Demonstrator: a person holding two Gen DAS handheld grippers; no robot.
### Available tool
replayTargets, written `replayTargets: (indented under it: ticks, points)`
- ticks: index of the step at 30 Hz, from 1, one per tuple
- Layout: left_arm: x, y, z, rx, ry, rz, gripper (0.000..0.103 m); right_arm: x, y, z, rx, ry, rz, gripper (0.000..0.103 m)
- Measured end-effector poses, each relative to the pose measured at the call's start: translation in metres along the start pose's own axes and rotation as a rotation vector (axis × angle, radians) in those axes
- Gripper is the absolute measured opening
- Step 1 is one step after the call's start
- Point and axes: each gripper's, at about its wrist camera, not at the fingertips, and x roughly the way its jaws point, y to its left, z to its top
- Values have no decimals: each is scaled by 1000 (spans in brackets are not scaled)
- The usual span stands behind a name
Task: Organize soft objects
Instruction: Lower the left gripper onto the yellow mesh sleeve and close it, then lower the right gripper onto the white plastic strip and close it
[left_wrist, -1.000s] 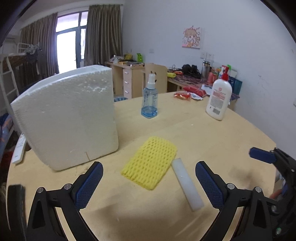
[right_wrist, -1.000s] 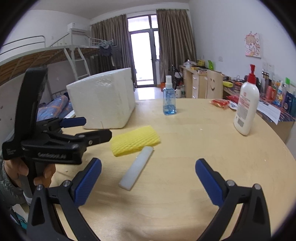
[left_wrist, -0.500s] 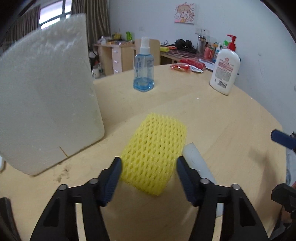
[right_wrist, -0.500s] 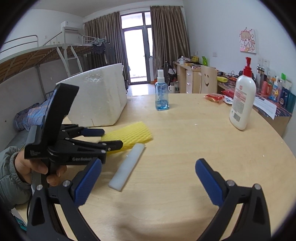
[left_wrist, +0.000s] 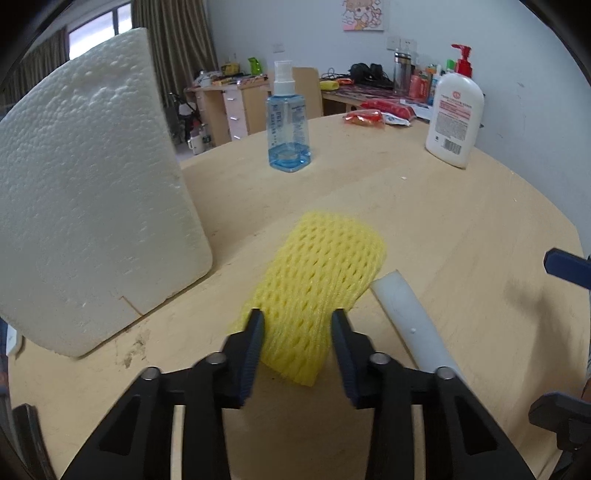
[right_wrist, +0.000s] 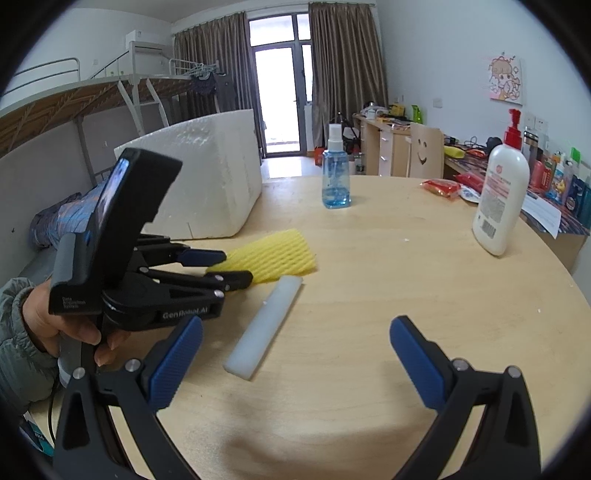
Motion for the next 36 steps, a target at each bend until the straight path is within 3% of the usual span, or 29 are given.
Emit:
replayTargets:
  ticks: [3,7,18,21,26,31,36]
  points:
    - [-3,9,-2,-36,-9,-4,19,3,1,0,1,12,-2,102]
    - [-6,20,-5,-97,-20,-37,19,7,6,2,-7,27,-3,102]
    - [-13,26,-11,-139,-28,-56,19,33,18,4,-36,103,-15,102]
    - [-13,26,-11,-143,-27,-62,19,38,16,5,-33,123,-30,97]
    - [-13,27,-11,-148,-26,-65,19,51,19,3,-24,201,-11,75]
    - [-13,26,-12,-149,-25,-67,19,57,22,0,-35,237,-32,73]
    - [-12,27,-11,-150,-25,-69,19,58,25,-1,-48,249,-67,60]
